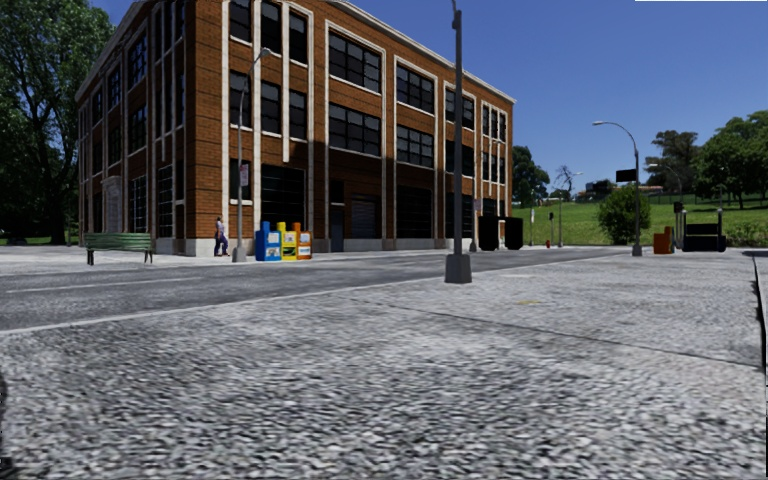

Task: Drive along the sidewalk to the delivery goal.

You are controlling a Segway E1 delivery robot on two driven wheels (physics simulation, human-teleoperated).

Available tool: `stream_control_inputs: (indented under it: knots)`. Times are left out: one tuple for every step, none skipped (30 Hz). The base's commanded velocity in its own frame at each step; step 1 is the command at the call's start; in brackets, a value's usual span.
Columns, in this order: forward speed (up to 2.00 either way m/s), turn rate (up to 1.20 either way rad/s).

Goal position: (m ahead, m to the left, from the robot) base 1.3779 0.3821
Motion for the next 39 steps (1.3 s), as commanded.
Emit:
stream_control_inputs:
  knots:
    - [1.62,0.00]
    - [1.62,0.00]
    - [1.61,0.00]
    - [1.61,0.00]
    - [1.61,0.00]
    - [1.61,0.00]
    - [1.61,0.00]
    - [1.61,0.00]
    - [1.61,0.00]
    - [1.61,0.00]
    - [1.61,0.00]
    - [1.58,0.00]
    - [1.58,0.00]
    - [1.56,0.00]
    - [1.55,0.00]
    - [1.50,0.00]
    - [1.50,0.00]
    - [1.48,0.00]
    - [1.47,0.00]
    - [1.47,0.00]
    - [1.47,0.00]
    - [1.47,0.00]
    - [1.44,0.00]
    - [1.41,0.00]
    - [1.41,0.00]
    - [1.39,0.00]
    - [1.37,0.00]
    - [1.36,0.00]
    - [1.36,0.00]
    - [1.33,0.00]
    - [1.31,0.00]
    - [1.31,0.00]
    - [1.29,0.00]
    - [1.18,0.00]
    - [0.00,0.00]
    - [0.00,0.00]
    - [0.00,0.00]
    - [0.00,0.00]
    - [0.00,0.00]
